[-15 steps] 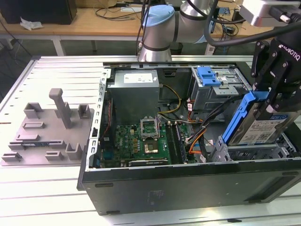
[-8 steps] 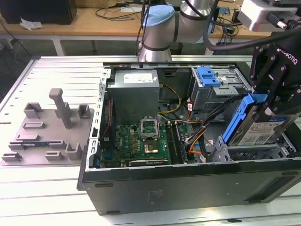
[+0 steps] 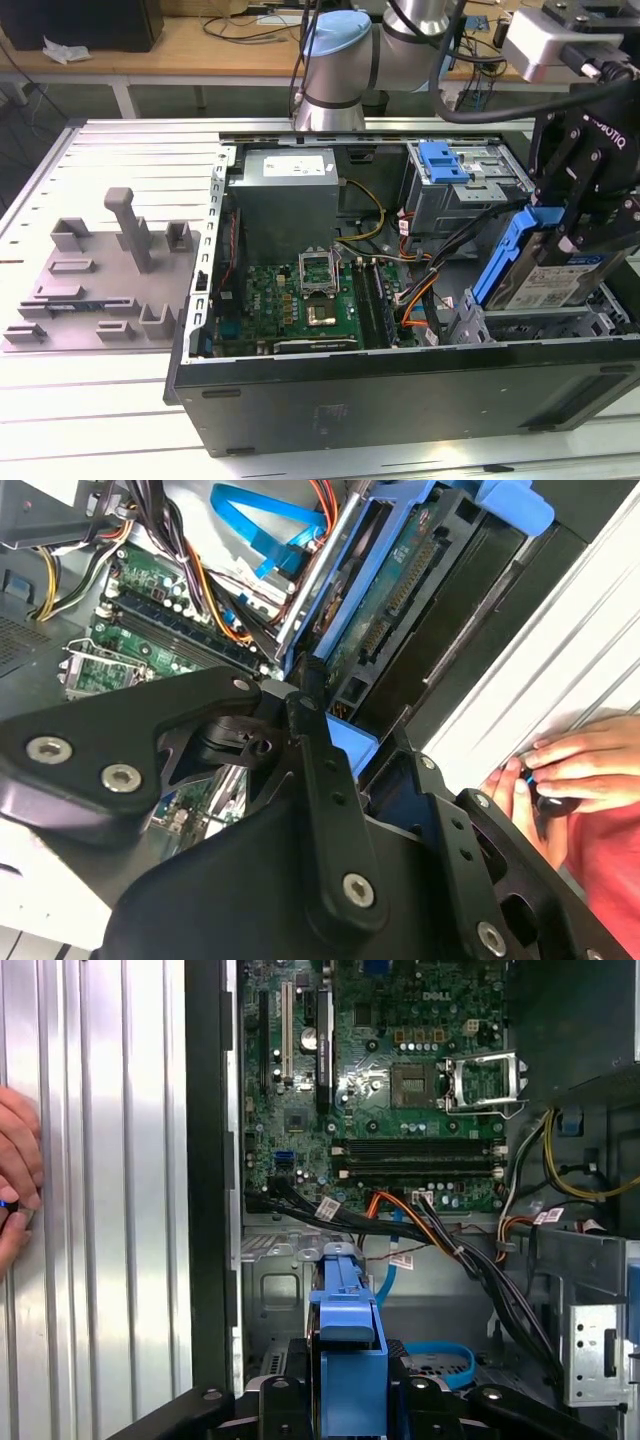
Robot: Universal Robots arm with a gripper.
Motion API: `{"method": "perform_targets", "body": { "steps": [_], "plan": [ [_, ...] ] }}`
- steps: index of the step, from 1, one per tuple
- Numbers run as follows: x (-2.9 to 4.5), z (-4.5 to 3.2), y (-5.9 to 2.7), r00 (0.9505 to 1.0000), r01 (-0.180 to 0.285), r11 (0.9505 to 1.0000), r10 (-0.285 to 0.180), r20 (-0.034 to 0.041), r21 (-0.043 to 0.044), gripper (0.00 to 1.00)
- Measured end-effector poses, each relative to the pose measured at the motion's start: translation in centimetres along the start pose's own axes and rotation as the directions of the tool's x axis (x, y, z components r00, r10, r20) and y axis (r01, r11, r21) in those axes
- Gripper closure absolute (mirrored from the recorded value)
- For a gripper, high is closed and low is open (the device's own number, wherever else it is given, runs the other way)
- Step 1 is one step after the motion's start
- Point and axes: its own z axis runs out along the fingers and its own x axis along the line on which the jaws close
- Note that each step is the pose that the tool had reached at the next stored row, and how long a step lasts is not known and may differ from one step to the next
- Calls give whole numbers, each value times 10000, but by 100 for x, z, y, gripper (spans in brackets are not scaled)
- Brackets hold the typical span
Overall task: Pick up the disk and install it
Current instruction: 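Insert the disk into the insertion slot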
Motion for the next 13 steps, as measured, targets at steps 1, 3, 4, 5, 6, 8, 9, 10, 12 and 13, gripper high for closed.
{"method": "perform_targets", "body": {
  "steps": [1,3,4,5,6,8,9,10,12,13],
  "plan": [
    [1,7,0,10000,0,10000,0,0,1,63],
    [2,24,0,10000,0,10000,0,0,1,63],
    [4,33,0,10000,0,10000,0,0,2,63],
    [4,40,0,10000,0,10000,0,0,2,63],
    [4,44,0,10000,0,10000,0,0,2,63],
    [5,50,0,10000,0,10000,0,-8,4,63],
    [5,50,0,10000,0,10000,0,-6,4,63],
    [5,52,1,10000,-1,10000,1,-2,2,56],
    [4,53,1,10000,0,10000,0,1,2,50],
    [5,53,1,10000,-1,10000,1,1,2,50]
  ]
}}
